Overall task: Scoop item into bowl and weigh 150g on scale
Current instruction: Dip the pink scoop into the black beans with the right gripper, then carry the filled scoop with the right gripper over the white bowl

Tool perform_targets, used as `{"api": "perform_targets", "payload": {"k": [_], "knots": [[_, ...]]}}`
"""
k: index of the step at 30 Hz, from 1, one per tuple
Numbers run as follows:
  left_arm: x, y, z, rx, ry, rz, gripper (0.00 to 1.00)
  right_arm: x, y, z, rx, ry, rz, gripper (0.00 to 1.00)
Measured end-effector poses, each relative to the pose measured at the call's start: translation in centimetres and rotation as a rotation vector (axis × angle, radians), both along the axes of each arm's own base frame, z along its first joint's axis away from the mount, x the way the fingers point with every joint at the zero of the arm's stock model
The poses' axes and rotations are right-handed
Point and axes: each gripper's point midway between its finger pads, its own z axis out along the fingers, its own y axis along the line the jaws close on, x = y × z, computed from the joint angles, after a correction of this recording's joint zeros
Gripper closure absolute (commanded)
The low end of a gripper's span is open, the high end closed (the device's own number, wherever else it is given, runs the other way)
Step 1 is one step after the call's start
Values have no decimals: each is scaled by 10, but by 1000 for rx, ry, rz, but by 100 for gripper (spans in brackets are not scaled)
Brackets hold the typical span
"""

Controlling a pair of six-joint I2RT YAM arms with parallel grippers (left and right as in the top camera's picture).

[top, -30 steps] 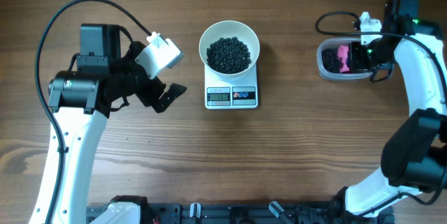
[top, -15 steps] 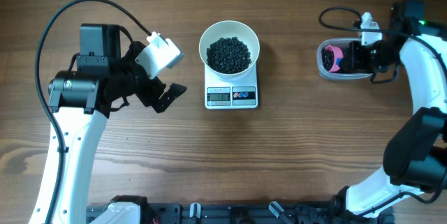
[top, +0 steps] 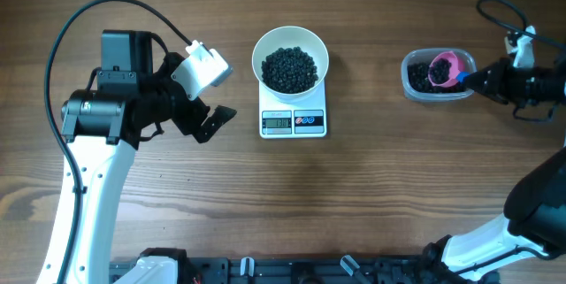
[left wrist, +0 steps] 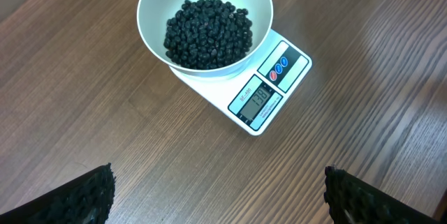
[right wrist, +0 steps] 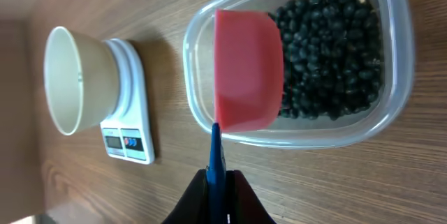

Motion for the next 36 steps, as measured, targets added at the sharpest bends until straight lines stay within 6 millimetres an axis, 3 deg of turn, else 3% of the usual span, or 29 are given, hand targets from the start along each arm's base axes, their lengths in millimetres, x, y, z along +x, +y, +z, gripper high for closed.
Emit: {"api": "perform_targets", "payload": {"k": [10,15,18,28,33,36], "knots": [[0,0,0,0,0,0,0,15,29,43,260,-191,40,96],[0,0,0,0,0,0,0,19,48,49,293,-211,88,96],[0,0,0,0,0,0,0,28,75,50,287,-232,163,96],[0,0,0,0,0,0,0,53,195,65,268,-289,408,96],[0,0,0,0,0,0,0,51,238,70,218,-284,484,96],[0,0,0,0,0,0,0,56,254,78,143,-311,506,96]]}}
